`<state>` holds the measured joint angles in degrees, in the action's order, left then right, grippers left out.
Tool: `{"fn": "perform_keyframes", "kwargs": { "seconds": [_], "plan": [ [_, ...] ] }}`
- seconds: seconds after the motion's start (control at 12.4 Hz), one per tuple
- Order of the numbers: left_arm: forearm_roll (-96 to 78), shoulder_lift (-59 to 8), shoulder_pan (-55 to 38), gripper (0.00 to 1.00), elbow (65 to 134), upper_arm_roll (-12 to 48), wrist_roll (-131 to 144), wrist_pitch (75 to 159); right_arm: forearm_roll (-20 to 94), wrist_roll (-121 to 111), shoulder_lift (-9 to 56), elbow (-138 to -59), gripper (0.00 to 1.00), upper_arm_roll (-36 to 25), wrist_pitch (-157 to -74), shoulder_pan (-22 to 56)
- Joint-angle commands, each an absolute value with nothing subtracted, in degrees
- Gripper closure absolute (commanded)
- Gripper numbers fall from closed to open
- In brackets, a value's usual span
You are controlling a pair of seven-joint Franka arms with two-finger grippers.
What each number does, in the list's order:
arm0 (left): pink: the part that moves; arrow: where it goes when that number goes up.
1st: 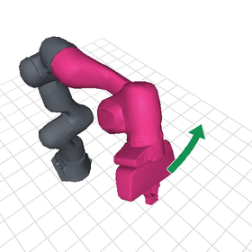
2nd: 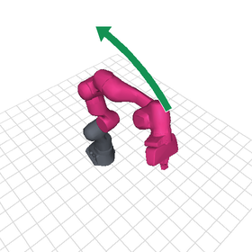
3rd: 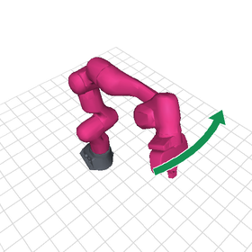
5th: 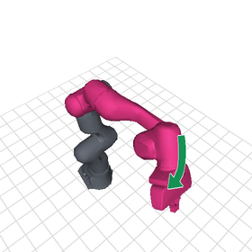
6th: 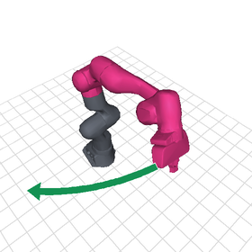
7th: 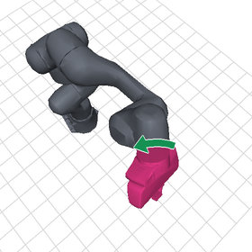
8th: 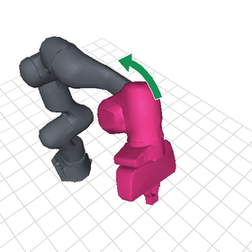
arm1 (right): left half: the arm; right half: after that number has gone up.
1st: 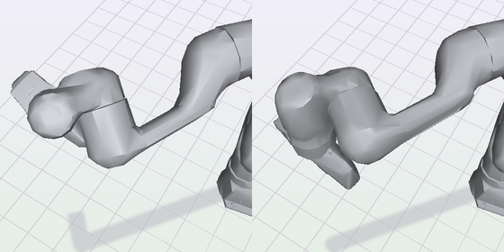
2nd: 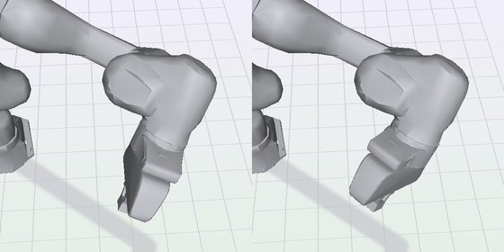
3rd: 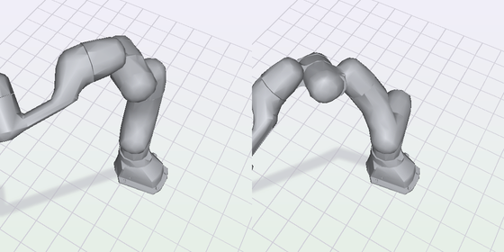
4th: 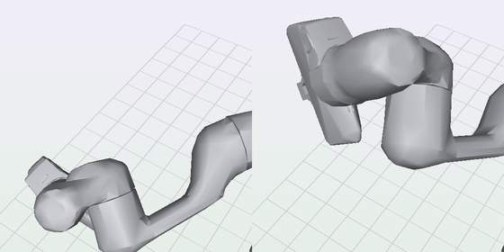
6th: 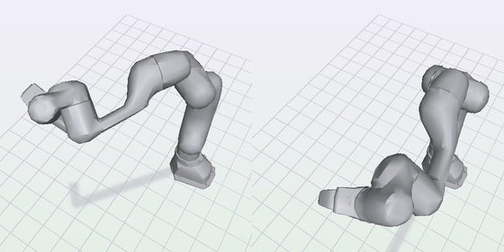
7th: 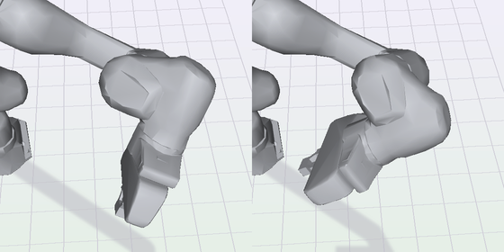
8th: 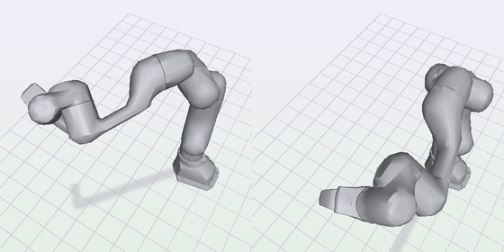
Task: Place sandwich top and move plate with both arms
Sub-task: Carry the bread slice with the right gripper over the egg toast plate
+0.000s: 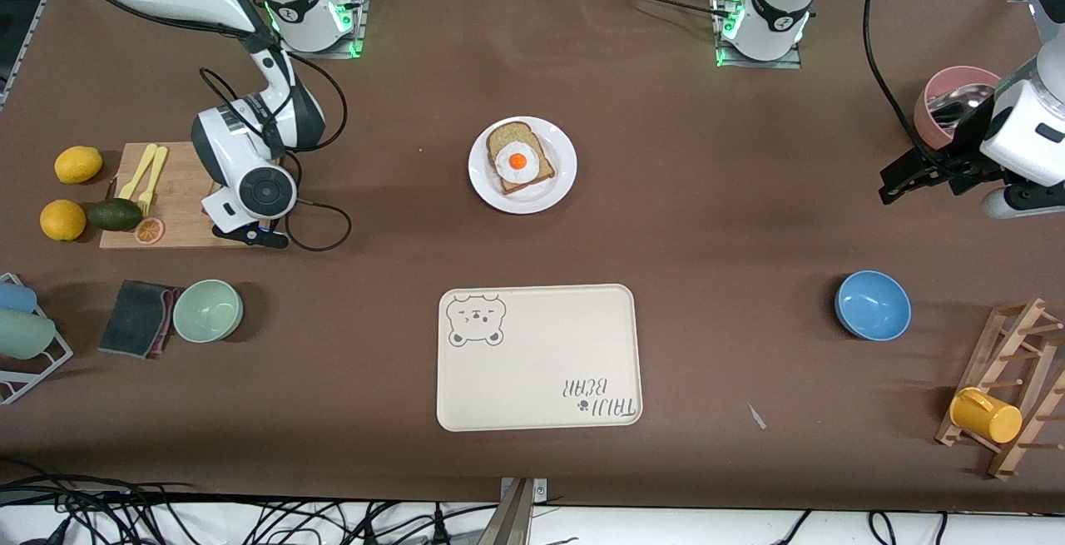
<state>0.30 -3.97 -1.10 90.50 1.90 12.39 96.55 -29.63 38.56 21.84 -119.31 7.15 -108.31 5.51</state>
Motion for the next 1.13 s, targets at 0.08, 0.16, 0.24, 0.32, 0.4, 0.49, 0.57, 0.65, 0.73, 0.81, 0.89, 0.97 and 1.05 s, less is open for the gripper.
{"fn": "perform_keyframes", "kwargs": {
  "seconds": [0.08,0.16,0.24,0.32,0.4,0.49,0.57,0.65,0.73,0.81,0.89,0.97,1.05],
  "plan": [
    [-0.8,-4.0,-1.2,0.00,89.6,1.9,13.6,95.2,-25.8,38.6,22.3,-106.1,1.00,13.4,-93.3,6.4],
    [-0.7,-4.0,-1.3,0.00,89.6,2.0,13.5,95.2,-24.1,38.5,23.3,-102.7,1.00,14.3,-90.6,7.9],
    [-0.7,-4.0,-1.2,0.00,89.5,2.6,13.5,95.2,-23.1,38.6,23.8,-99.8,1.00,14.3,-88.2,10.7],
    [-0.7,-4.0,-1.2,0.00,89.5,2.7,13.5,95.2,-21.5,38.8,24.7,-97.1,1.00,14.3,-86.4,13.2],
    [-0.7,-4.0,-1.2,0.00,89.5,2.6,13.5,95.2,-19.1,39.2,24.9,-95.2,1.00,14.3,-85.9,16.0],
    [-0.7,-4.0,-1.2,0.00,89.5,2.6,13.5,95.2,-16.5,38.9,25.2,-93.8,1.00,14.3,-85.9,18.0],
    [-0.7,-4.0,-1.1,0.00,89.6,2.6,13.5,95.2,-14.0,38.8,26.2,-90.8,1.00,14.3,-85.8,20.7],
    [-0.6,-4.0,-1.1,0.00,89.5,2.6,13.5,95.2,-12.5,39.1,27.3,-87.7,1.00,14.3,-85.8,23.9],
    [-0.7,-4.0,-1.1,0.00,89.6,2.6,13.5,95.2,-11.4,40.6,28.6,-85.4,1.00,14.2,-85.8,26.9],
    [-0.7,-4.0,-1.1,0.00,89.5,2.6,13.5,95.2,-11.1,43.4,30.2,-83.2,1.00,14.3,-85.9,29.1],
    [-0.7,-4.0,-1.1,0.00,89.5,2.6,13.5,95.2,-10.7,45.1,32.5,-80.4,1.00,14.3,-85.7,32.0],
    [-0.7,-4.0,-1.1,0.00,89.5,2.6,13.5,95.2,-11.4,45.2,33.6,-79.6,1.00,14.3,-86.0,36.3],
    [-0.7,-4.0,-1.1,0.00,89.6,2.6,13.5,95.2,-12.5,45.5,34.1,-79.5,1.00,13.8,-86.7,40.5]
  ]
}}
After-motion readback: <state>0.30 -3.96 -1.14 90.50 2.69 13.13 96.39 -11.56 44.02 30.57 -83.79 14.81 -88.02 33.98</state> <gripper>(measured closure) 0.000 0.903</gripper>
